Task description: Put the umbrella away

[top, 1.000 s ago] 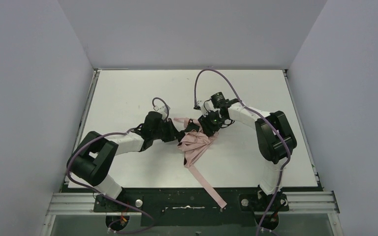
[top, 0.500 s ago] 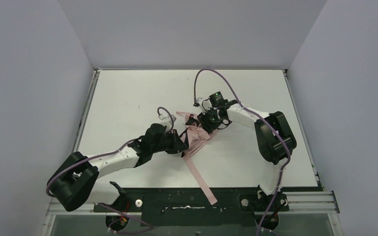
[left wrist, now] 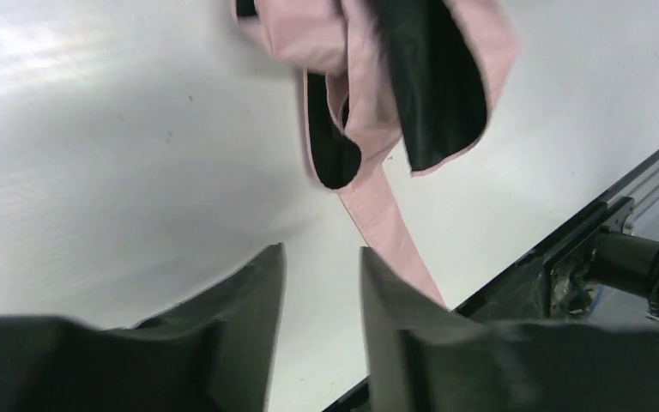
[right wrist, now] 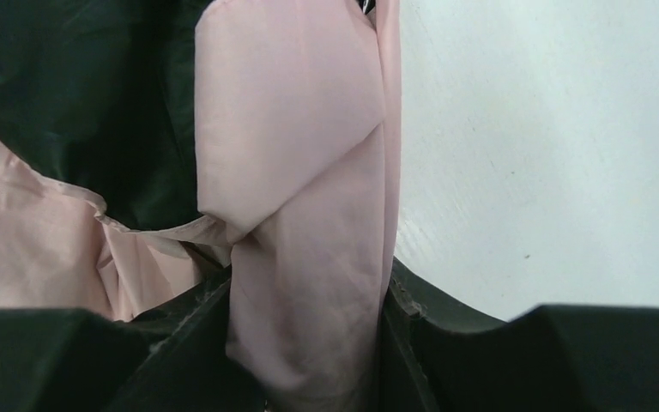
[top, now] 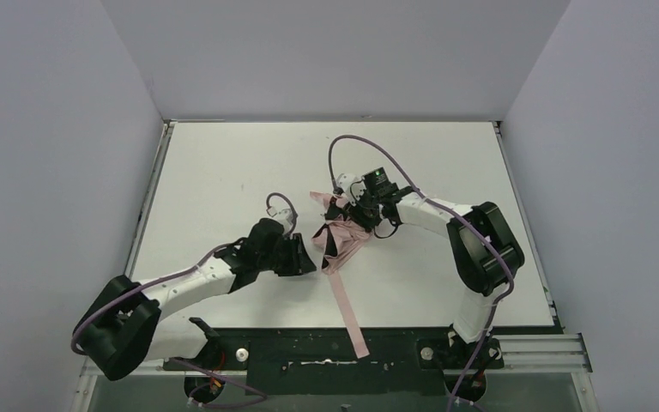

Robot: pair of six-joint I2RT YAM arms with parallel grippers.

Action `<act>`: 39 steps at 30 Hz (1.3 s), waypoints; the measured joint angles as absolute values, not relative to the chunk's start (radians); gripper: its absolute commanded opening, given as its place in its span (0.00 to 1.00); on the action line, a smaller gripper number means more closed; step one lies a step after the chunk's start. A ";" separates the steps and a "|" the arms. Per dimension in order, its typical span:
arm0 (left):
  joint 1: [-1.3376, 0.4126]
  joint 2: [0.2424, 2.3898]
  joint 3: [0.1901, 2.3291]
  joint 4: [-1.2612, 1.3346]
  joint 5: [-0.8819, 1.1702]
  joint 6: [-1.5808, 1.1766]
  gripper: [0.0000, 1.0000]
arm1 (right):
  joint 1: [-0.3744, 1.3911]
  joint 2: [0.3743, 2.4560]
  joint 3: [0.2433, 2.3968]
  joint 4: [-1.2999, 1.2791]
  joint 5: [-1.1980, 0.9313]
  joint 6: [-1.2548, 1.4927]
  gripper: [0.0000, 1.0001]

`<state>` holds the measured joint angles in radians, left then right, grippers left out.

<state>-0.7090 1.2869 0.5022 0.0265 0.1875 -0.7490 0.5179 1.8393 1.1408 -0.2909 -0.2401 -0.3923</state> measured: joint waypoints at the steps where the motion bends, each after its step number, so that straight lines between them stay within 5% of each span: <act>1: -0.704 1.263 0.517 -0.007 0.178 -0.740 0.50 | 0.527 1.828 1.122 -0.271 -0.230 -0.423 0.03; 12: -0.504 1.014 0.758 -0.233 -0.009 -0.472 0.87 | 0.665 1.761 0.974 -0.116 -0.050 -0.727 0.02; 19: -0.443 1.248 0.941 -0.254 0.039 -0.234 0.87 | 0.752 1.702 0.816 0.069 0.021 -0.858 0.02; 39: -0.454 1.805 1.284 -0.328 0.662 0.155 0.92 | 0.846 1.640 0.633 0.307 0.053 -0.988 0.01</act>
<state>-0.4541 1.8053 1.2839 -0.3283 0.6617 0.1547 0.8463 1.6398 0.6334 0.3069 0.0528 -0.9878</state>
